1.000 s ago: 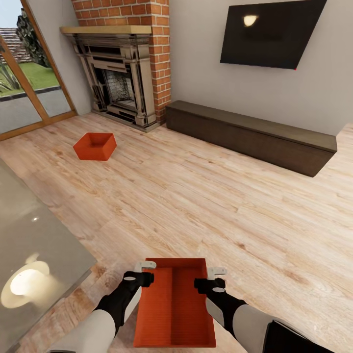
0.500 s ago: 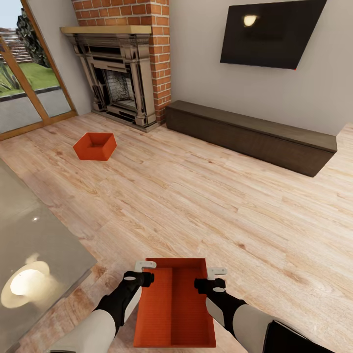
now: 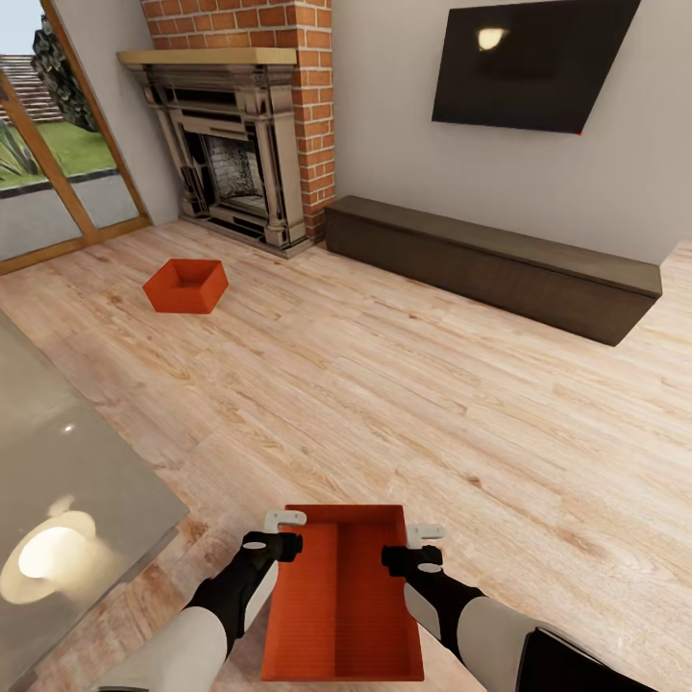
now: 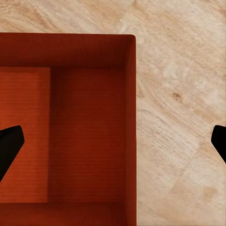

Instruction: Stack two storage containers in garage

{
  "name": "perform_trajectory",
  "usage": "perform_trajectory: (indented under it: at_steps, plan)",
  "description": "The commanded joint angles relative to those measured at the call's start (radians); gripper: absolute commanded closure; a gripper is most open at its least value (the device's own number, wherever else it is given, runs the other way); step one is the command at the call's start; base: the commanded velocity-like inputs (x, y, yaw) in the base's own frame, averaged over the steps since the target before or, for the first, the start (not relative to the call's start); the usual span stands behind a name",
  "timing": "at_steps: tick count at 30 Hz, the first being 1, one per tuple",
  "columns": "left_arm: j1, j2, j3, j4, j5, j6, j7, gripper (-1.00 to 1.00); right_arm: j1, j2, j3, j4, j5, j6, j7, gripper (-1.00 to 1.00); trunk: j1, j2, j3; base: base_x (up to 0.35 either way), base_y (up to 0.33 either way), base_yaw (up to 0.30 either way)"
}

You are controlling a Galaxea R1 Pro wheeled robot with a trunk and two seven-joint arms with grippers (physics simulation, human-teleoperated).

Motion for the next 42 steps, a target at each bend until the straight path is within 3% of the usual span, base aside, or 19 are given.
perform_trajectory:
  at_steps: [1,17,24,37,42]
  plan:
    - [0.0,0.0,0.002,-0.002,-0.01,0.006,0.001,-1.0,0.0,0.0,0.009,-0.001,-0.01,-0.003,-0.004,-1.0,0.0,0.0,-0.001,0.0,0.0,0.0]
    - [0.0,0.002,0.005,0.012,-0.004,0.012,0.004,-1.0,0.0,-0.003,0.006,0.003,-0.011,-0.014,-0.005,-1.0,0.054,-0.098,-0.045,0.0,0.0,0.0]
    - [0.0,0.004,0.007,0.019,0.0,0.012,0.006,-1.0,0.001,-0.026,0.001,0.006,-0.014,-0.016,-0.007,-1.0,0.08,-0.147,-0.066,0.0,0.0,0.0]
    - [0.0,0.007,0.007,0.032,0.001,0.011,0.005,-1.0,0.001,-0.032,0.002,0.008,-0.015,-0.016,-0.007,-1.0,0.13,-0.238,-0.107,0.0,0.0,0.0]
    - [0.0,0.009,0.006,0.066,0.022,0.004,0.005,-1.0,0.001,-0.033,0.004,0.025,-0.019,-0.016,-0.007,-1.0,0.149,-0.273,-0.123,0.0,0.0,0.0]
